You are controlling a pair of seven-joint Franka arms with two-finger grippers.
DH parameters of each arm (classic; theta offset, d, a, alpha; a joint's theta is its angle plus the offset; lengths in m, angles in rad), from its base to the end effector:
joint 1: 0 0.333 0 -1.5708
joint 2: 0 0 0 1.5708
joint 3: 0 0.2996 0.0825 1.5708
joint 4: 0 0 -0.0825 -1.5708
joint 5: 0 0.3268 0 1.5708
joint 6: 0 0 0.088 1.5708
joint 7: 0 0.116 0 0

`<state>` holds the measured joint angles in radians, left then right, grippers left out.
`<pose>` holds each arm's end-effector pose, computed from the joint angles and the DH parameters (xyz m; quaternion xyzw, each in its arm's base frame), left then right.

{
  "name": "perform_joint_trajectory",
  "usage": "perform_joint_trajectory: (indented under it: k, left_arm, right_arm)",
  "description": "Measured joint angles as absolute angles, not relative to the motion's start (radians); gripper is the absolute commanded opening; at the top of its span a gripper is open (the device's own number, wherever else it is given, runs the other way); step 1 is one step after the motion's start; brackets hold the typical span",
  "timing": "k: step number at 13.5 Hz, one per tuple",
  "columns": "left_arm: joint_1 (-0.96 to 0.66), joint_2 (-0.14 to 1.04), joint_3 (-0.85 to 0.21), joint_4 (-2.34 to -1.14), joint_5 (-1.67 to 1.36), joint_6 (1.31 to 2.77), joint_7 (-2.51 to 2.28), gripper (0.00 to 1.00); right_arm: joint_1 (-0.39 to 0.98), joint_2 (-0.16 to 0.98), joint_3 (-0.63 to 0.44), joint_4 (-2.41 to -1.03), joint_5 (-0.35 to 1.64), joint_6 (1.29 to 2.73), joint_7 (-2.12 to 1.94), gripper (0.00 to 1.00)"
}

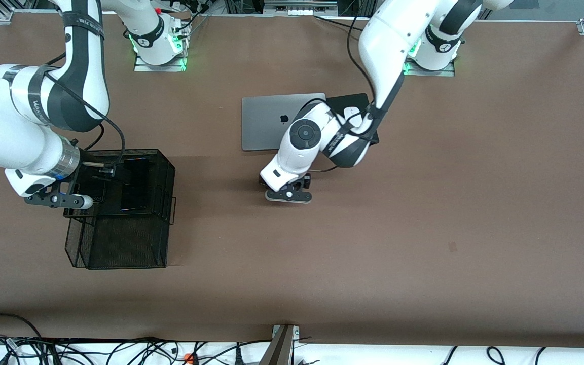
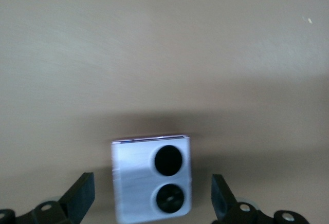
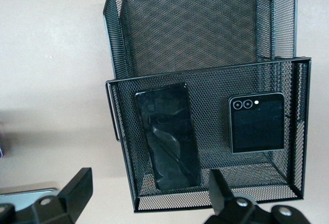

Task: Place phones with both arms
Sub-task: 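Carry the white flip phone to the table middle with the left gripper and release, then grasp the white phone with the right gripper while the left gripper withdraws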

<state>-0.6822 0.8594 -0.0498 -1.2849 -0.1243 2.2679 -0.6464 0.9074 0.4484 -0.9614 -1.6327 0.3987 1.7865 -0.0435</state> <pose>0.5255 -0.4653 0.2547 0.9957 0.0040 0.0043 0.0920 0.5718 0.0747 0.4327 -0.9980 0.0432 0.0454 0.0118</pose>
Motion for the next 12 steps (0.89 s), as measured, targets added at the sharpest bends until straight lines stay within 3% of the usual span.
perform_joint_trajectory:
  k: [7,12]
  left_arm:
    - [-0.399,0.597,-0.037,-1.271,-0.124,1.839,-0.389,1.00]
    - [-0.179,0.506,-0.033,-1.272,-0.111,1.673,-0.155,1.00]
  right_arm:
    - [0.977,0.453,-0.914,-1.625,0.401,1.859,0.125,1.00]
    - [1.047,0.545,-0.732,-1.491,0.401,1.922,0.499,1.00]
